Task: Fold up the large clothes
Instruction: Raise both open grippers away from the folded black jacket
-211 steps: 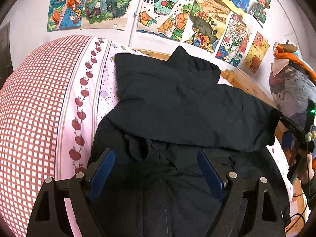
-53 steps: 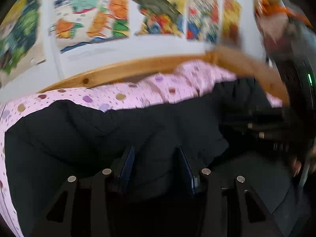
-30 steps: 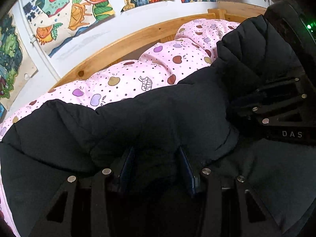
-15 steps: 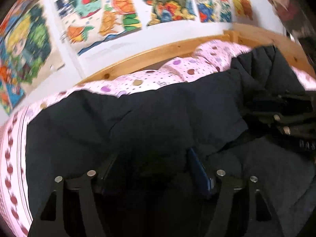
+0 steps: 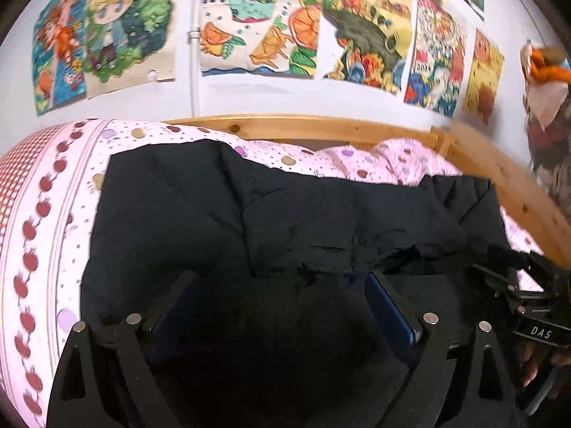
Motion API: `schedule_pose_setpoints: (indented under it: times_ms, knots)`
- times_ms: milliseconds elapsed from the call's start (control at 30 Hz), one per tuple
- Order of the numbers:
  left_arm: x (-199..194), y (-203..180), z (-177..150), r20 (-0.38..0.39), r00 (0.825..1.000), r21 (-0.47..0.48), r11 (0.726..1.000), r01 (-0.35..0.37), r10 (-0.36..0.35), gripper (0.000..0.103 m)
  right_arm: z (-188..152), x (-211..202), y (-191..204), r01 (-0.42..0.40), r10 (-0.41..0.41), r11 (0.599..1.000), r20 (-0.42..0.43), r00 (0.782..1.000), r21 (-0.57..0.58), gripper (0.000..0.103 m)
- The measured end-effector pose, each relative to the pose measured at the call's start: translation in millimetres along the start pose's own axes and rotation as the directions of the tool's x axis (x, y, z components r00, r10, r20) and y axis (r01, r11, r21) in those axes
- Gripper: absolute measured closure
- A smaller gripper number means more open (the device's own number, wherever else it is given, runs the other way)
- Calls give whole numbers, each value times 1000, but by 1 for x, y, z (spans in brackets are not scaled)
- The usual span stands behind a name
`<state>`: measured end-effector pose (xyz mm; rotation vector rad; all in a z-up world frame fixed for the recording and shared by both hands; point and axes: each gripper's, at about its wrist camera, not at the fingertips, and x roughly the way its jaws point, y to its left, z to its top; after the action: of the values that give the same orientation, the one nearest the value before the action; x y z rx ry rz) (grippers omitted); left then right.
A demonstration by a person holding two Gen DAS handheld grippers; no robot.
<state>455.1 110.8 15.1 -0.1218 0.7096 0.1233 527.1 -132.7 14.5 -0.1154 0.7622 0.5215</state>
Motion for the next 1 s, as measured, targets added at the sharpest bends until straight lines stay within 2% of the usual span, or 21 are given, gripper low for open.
schedule_pose_setpoints:
  times_ms: [267,533,667,800,1000]
  knots:
    - [-49,-1,-4,51,999,-8,1000,16,-16,2,1,-47,11,0,1,1000,44,999,-21,21]
    - [-114,-3,-18,130,992,-9,1000,5,-3,2,-6,-118,23,-4,11,998,99,995,-66,18]
    - [-152,-12,-23,184,983,27,1000,0,-5,1,-9,-151,27,-13,22,998,129,991,-69,18]
    - [-189,-21,-26,229,973,25,1000,17,-22,1,-14,-180,32,-29,40,997,154,987,-76,18]
    - [-245,-29,-40,278,959,41,998,49,-59,0,-25,-232,45,-79,100,992,218,971,-103,17]
